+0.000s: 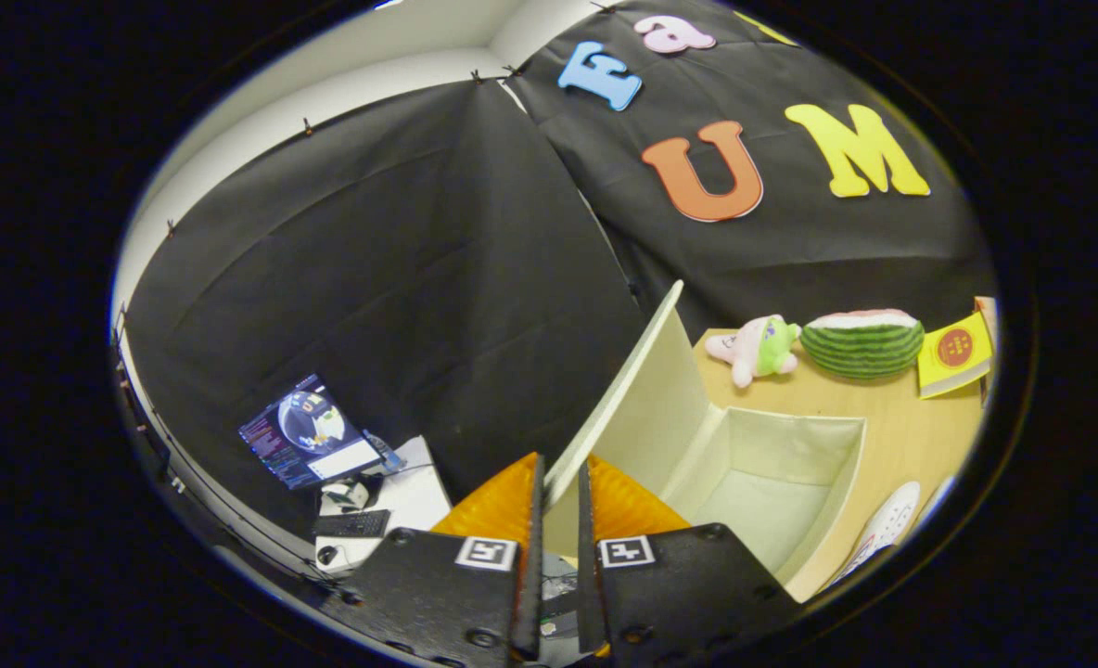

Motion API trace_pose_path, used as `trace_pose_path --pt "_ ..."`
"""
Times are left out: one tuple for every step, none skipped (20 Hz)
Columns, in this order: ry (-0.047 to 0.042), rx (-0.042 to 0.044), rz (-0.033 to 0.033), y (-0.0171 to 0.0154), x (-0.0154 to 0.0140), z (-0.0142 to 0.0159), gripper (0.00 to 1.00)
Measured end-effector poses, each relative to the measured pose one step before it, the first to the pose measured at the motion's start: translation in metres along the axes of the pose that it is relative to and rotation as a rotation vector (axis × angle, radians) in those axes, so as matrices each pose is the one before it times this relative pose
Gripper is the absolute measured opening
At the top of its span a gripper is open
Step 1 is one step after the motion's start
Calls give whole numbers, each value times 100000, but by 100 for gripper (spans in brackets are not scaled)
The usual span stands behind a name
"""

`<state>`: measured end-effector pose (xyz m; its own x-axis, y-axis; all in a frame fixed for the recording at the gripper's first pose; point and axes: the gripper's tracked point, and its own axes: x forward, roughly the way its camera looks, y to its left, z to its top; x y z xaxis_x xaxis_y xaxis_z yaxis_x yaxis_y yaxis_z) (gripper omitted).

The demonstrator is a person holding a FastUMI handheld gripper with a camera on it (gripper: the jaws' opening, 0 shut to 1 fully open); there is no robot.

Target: Open the storage box then place both shoes into the box .Put the left shoe in first, then the right shoe, with the right side of both shoes facing outward in a uniform manner.

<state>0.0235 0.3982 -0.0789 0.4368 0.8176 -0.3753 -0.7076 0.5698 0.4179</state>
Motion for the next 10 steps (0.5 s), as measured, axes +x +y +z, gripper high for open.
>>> trace_pose_path --pt "-685 -2080 -595 96 -37 262 25" --pt "-915 -1684 -623 -16 -207 203 42" --pt "-1083 -799 -657 6 387 140 59" --pt "-1180 -903 9 154 -272 304 75" --pt "-674 -1018 -144 -19 -70 149 80" --pt "-650 -1187 -655 74 -242 79 84" --pt "-713 -1543 -1052 -98 -449 160 84" --pt "-1149 -1822 -1694 -272 -527 67 87" --pt "-1557 -1309 -3521 -755 -700 126 91" --pt "-1429 -1211 -3634 -860 -740 -20 95"
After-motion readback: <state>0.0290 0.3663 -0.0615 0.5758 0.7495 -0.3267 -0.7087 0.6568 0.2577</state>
